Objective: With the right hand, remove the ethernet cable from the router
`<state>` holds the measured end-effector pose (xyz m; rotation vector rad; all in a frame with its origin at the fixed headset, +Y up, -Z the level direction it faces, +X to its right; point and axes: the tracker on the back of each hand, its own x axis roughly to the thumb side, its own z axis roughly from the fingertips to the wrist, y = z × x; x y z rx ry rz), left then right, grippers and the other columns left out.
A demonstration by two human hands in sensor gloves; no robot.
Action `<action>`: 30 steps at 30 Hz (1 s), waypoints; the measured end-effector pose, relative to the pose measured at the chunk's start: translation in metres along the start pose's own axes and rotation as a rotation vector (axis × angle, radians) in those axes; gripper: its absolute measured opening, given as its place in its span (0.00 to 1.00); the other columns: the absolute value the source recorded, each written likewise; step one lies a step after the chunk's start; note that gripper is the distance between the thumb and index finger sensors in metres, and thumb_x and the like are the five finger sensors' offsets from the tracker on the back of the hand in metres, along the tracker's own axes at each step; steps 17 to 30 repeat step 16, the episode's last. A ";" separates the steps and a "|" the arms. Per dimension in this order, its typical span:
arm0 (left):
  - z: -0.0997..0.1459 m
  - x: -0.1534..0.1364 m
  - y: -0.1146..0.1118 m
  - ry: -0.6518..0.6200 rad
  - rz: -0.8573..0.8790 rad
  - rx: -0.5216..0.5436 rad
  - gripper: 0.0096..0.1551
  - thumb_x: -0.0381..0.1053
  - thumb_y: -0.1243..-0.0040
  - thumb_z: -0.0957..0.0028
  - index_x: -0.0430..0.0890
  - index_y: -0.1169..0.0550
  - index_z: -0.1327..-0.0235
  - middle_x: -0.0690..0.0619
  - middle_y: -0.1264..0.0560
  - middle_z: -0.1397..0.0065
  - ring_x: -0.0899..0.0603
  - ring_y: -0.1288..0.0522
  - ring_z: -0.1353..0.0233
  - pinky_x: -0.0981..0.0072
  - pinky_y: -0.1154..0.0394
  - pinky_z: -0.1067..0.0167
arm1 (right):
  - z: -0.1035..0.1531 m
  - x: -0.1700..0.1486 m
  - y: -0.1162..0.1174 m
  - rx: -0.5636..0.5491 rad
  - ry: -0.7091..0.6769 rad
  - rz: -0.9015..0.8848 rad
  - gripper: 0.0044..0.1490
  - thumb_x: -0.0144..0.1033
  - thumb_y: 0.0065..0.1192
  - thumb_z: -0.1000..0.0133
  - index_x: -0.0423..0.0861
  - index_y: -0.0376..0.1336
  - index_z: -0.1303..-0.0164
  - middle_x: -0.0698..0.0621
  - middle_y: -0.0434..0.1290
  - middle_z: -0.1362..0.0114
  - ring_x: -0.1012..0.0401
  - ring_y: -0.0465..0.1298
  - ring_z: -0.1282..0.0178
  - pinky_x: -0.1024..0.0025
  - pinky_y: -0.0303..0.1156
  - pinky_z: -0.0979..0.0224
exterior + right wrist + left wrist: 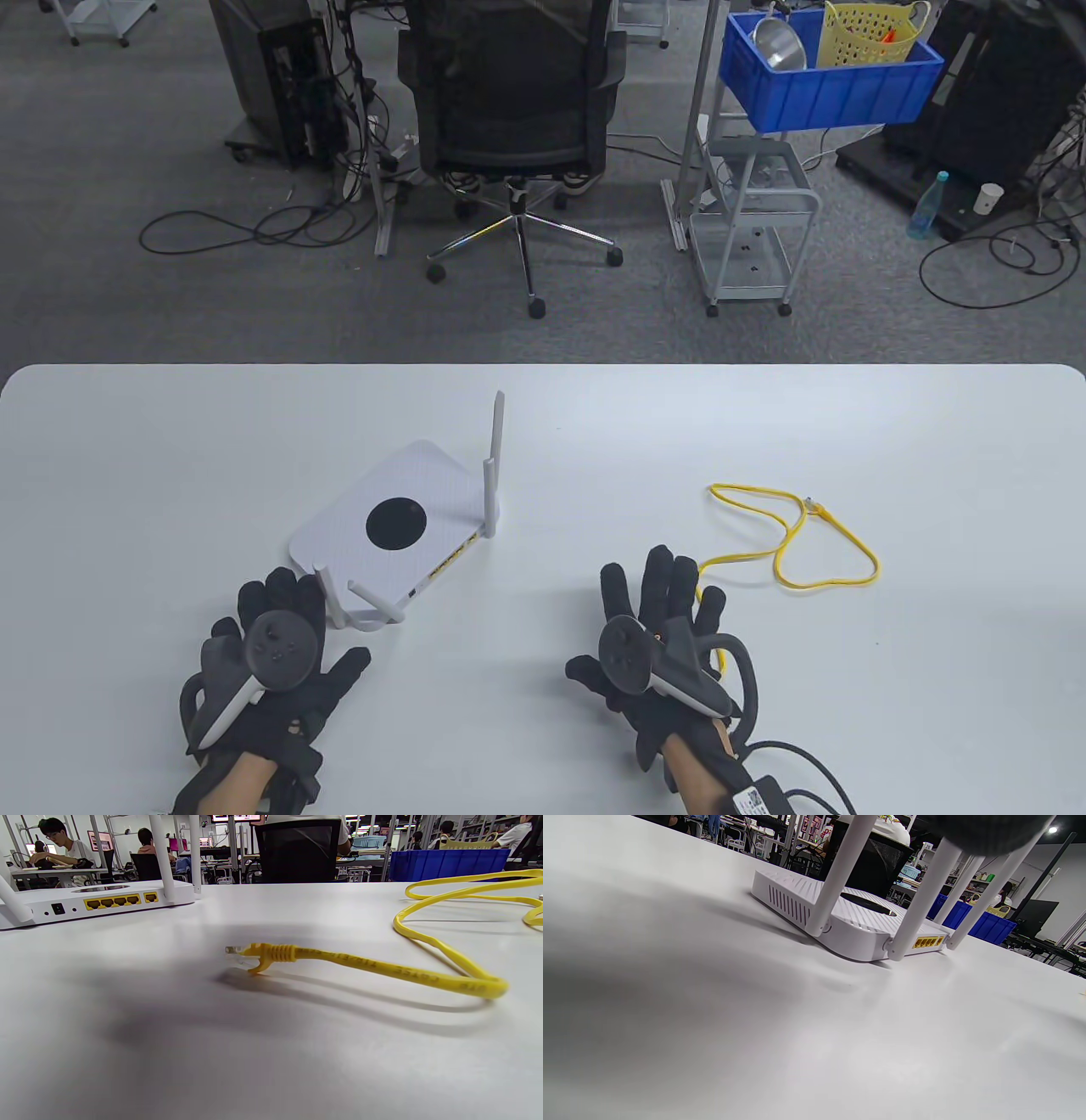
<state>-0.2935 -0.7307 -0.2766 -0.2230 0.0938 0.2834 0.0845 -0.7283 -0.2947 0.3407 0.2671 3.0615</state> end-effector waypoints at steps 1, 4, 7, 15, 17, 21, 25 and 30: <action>0.000 0.000 0.000 -0.001 0.000 0.000 0.56 0.72 0.50 0.49 0.52 0.60 0.20 0.43 0.72 0.14 0.33 0.76 0.20 0.32 0.73 0.30 | 0.000 0.000 0.000 0.005 0.004 -0.001 0.70 0.75 0.24 0.60 0.45 0.21 0.16 0.24 0.16 0.22 0.29 0.21 0.26 0.24 0.25 0.31; 0.000 0.000 0.000 -0.002 0.000 -0.003 0.56 0.72 0.50 0.49 0.52 0.61 0.20 0.43 0.72 0.14 0.33 0.76 0.20 0.32 0.73 0.30 | 0.000 -0.001 0.000 0.009 0.010 -0.003 0.70 0.75 0.25 0.60 0.45 0.21 0.16 0.24 0.17 0.22 0.28 0.22 0.25 0.24 0.25 0.30; 0.000 0.000 0.000 -0.003 0.000 -0.005 0.56 0.72 0.50 0.49 0.52 0.61 0.20 0.42 0.72 0.14 0.33 0.76 0.20 0.32 0.73 0.30 | -0.001 -0.002 0.001 0.010 0.013 -0.006 0.70 0.75 0.25 0.60 0.44 0.21 0.16 0.24 0.17 0.22 0.28 0.22 0.25 0.24 0.26 0.30; 0.000 0.000 -0.001 -0.001 -0.001 -0.004 0.56 0.72 0.50 0.49 0.51 0.61 0.21 0.42 0.71 0.14 0.32 0.76 0.20 0.32 0.72 0.30 | -0.001 -0.001 0.002 0.030 0.007 -0.004 0.70 0.75 0.26 0.59 0.43 0.21 0.16 0.23 0.17 0.22 0.28 0.23 0.25 0.23 0.26 0.30; 0.000 0.000 -0.001 0.000 -0.002 -0.004 0.56 0.72 0.50 0.49 0.51 0.61 0.21 0.42 0.71 0.14 0.32 0.76 0.20 0.32 0.72 0.30 | -0.002 -0.001 0.003 0.030 0.006 -0.004 0.70 0.75 0.26 0.59 0.44 0.21 0.16 0.23 0.17 0.22 0.28 0.23 0.25 0.23 0.26 0.30; 0.000 0.000 -0.001 0.000 -0.002 -0.004 0.56 0.72 0.50 0.49 0.51 0.61 0.21 0.42 0.71 0.14 0.32 0.76 0.20 0.32 0.72 0.30 | -0.002 -0.001 0.003 0.030 0.006 -0.004 0.70 0.75 0.26 0.59 0.44 0.21 0.16 0.23 0.17 0.22 0.28 0.23 0.25 0.23 0.26 0.30; 0.000 0.000 -0.001 0.000 -0.002 -0.004 0.56 0.72 0.50 0.49 0.51 0.61 0.21 0.42 0.71 0.14 0.32 0.76 0.20 0.32 0.72 0.30 | -0.002 -0.001 0.003 0.030 0.006 -0.004 0.70 0.75 0.26 0.59 0.44 0.21 0.16 0.23 0.17 0.22 0.28 0.23 0.25 0.23 0.26 0.30; 0.000 0.000 -0.001 0.000 -0.002 -0.004 0.56 0.72 0.50 0.49 0.51 0.61 0.21 0.42 0.71 0.14 0.32 0.76 0.20 0.32 0.72 0.30 | -0.002 -0.001 0.003 0.030 0.006 -0.004 0.70 0.75 0.26 0.59 0.44 0.21 0.16 0.23 0.17 0.22 0.28 0.23 0.25 0.23 0.26 0.30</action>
